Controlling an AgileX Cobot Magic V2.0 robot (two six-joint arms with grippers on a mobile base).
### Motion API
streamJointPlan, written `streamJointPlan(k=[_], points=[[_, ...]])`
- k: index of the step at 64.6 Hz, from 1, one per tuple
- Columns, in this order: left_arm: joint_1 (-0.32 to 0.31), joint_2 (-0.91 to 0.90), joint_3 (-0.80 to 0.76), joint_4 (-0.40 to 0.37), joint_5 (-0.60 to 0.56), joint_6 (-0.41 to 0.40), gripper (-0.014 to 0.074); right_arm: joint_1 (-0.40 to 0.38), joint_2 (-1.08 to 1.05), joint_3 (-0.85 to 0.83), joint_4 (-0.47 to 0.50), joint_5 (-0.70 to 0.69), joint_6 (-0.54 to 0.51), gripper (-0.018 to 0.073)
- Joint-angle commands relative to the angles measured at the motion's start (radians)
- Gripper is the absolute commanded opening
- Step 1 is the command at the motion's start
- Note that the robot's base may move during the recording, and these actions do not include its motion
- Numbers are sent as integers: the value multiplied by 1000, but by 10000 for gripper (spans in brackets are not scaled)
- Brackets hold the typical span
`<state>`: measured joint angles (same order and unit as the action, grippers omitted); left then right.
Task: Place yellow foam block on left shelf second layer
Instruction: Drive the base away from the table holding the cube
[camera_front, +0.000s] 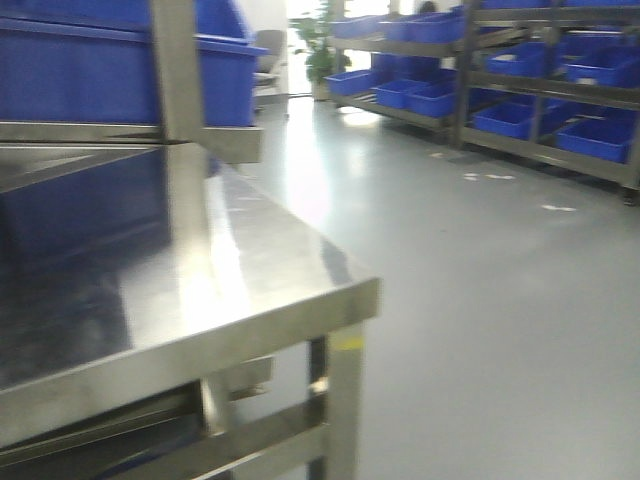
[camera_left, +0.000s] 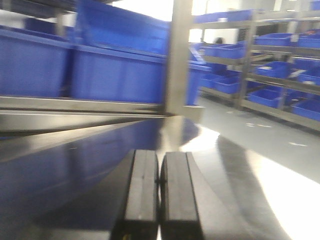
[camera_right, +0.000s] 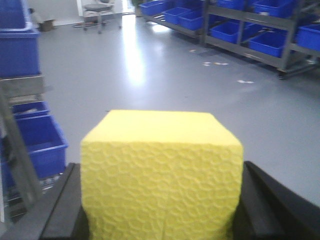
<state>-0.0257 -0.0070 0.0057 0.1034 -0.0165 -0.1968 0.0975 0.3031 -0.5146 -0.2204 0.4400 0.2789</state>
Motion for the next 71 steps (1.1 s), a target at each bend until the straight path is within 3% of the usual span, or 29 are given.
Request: streamJointPlan(k=[1, 71], points=[[1, -19, 25, -4, -88, -5, 136, -3, 7, -27, -12, -96, -6, 288], [1, -19, 25, -4, -88, -5, 136, -3, 7, -27, -12, -96, -6, 288]])
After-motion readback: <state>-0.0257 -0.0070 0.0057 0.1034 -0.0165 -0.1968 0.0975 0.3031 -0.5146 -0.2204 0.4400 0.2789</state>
